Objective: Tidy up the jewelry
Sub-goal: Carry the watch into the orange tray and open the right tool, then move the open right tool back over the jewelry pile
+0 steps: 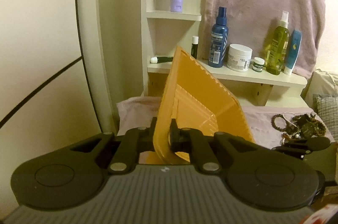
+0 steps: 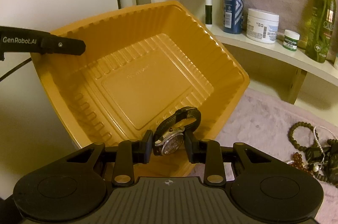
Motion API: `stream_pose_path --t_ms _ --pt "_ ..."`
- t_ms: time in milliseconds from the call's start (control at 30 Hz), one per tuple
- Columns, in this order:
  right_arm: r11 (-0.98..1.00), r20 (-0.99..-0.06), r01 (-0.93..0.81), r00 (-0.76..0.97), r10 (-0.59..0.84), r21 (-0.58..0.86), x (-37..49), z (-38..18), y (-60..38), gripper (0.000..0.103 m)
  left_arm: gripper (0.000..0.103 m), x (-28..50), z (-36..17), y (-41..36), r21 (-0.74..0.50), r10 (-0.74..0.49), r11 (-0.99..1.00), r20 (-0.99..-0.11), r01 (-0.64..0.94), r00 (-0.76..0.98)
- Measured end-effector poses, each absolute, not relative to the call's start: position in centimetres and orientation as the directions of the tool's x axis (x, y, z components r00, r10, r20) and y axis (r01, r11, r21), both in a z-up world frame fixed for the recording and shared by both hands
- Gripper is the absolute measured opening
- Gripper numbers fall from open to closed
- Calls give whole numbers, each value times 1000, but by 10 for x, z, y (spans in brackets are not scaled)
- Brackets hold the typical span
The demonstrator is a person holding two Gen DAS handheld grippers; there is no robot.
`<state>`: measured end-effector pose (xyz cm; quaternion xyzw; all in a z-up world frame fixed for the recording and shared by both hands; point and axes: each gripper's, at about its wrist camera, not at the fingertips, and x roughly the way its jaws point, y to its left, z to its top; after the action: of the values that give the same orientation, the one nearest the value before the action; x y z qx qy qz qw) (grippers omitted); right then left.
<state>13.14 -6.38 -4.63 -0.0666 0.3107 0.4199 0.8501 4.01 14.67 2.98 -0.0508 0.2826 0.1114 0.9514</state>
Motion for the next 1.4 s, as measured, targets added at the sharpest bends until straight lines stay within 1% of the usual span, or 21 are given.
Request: stream_pose_path --t_ms 100,433,467,500,533,567,700,867,1133,1400 --pt "640 -588 -756 457 667 137 132 -47 -61 32 10 43 31 149 -34 171 972 -578 -233 797" --pt "646 -574 -750 470 671 141 133 -46 -61 33 9 40 28 144 1 191 973 -562 -230 804" --pt "645 -564 -749 470 679 152 133 -45 -63 34 9 41 29 144 6 192 974 -562 -228 805" --pt "647 -552 -745 475 686 162 133 -42 -64 39 9 41 29 144 6 191 974 -561 -227 805" --pt "652 -538 -740 485 689 168 132 -40 -66 47 9 41 29 144 9 193 974 -558 -227 807" --pt "656 -524 -735 496 692 170 132 -37 -69 49 9 40 29 143 12 194 974 -558 -225 807" --pt "689 -498 -707 544 675 162 129 -26 -79 50 9 39 29 142 13 194 974 -557 -225 808" --pt "759 -501 -628 608 616 170 127 -27 -104 51 9 40 30 141 25 194 976 -560 -218 805" --pt "874 -561 -460 687 462 156 130 -47 -166 52 9 41 31 140 40 196 977 -563 -210 803" --pt "938 -595 -326 733 329 118 137 -55 -223 52 9 43 32 138 57 199 977 -571 -203 797"
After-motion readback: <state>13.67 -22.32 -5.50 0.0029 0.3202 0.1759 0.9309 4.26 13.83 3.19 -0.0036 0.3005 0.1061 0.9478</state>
